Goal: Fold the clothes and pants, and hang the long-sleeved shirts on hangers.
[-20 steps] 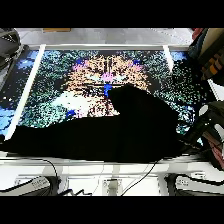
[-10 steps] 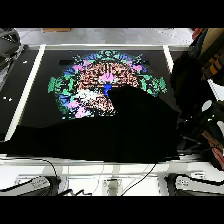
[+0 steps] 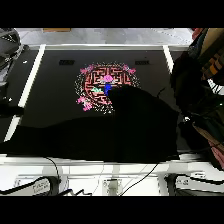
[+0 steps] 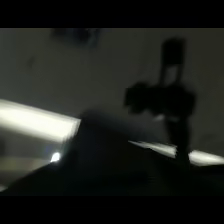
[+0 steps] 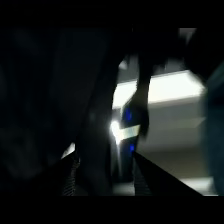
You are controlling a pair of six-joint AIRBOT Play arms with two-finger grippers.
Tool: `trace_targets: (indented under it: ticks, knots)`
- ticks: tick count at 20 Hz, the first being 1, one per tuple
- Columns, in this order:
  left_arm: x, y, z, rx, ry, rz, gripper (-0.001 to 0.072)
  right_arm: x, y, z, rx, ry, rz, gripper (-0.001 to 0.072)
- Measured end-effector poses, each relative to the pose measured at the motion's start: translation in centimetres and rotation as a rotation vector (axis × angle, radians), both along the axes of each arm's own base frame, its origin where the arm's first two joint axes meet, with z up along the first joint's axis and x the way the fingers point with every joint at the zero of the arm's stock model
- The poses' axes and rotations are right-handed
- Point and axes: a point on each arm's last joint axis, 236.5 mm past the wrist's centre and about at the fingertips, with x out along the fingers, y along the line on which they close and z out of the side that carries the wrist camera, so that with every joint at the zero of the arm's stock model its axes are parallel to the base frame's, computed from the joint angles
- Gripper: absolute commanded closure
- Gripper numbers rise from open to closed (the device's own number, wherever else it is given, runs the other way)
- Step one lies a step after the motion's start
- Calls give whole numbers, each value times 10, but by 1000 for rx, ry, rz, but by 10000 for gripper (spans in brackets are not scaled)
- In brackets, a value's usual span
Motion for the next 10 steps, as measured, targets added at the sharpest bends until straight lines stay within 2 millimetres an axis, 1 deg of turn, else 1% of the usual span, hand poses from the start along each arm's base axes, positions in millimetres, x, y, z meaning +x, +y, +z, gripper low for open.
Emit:
trace_targets:
  ticks: [2,3,4,5,7,8,9,10]
  knots:
    - [30,-46,5,-25,-63,-100,144,12,-10,-3,46,-69,-52,341]
    - [43,-70,8,-37,-92,-149,144,13,-12,-8,85,-90,-74,333]
    - [52,-91,10,-52,-115,-190,144,13,-12,-14,136,-112,-95,275]
    - [60,-112,12,-63,-139,-232,144,12,-9,-20,189,-132,-109,150]
    - [74,-149,18,-104,-192,-290,142,8,-3,-35,266,-168,-129,128]
    - [80,-166,21,-141,-222,-305,115,8,-1,-43,284,-185,-136,90]
    - [85,-185,24,-196,-256,-308,73,8,1,-51,294,-199,-143,22]
    - [89,-203,26,-263,-281,-301,44,10,2,-60,297,-212,-157,7]
